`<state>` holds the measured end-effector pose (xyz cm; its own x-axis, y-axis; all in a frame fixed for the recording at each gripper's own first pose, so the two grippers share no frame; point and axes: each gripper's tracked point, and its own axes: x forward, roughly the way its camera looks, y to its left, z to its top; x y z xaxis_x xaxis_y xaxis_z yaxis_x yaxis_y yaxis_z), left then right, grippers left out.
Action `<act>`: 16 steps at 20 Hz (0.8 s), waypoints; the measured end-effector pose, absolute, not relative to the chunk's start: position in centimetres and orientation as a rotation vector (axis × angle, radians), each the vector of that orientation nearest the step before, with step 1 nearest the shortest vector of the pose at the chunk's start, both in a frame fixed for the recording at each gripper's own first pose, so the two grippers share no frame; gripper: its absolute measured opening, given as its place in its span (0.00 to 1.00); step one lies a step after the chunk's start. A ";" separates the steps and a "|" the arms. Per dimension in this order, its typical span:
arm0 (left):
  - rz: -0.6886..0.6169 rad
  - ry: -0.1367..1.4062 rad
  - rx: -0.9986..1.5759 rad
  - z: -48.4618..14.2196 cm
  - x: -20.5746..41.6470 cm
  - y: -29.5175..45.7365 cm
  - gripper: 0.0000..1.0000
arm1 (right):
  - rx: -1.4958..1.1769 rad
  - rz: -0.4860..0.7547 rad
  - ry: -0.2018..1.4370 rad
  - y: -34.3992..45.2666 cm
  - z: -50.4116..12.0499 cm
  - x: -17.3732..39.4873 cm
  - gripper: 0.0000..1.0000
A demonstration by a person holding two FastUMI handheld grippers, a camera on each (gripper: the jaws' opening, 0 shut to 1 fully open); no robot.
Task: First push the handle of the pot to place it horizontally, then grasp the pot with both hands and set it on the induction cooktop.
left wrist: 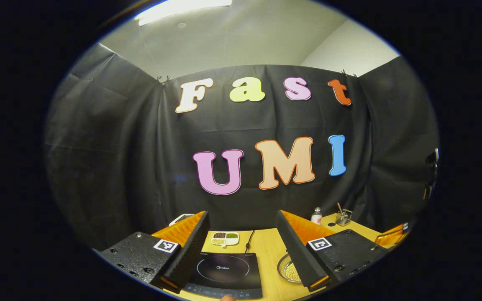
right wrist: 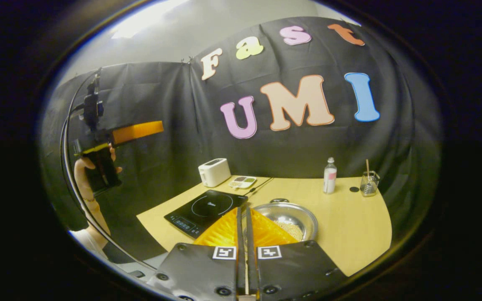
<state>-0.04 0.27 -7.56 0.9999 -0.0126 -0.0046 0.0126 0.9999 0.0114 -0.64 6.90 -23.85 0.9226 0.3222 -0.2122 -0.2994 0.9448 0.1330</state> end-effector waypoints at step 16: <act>0.002 -0.026 -0.021 -10.0 -1.8 0.8 0.97 | 0.136 0.362 0.423 12.1 -40.1 -1.4 0.00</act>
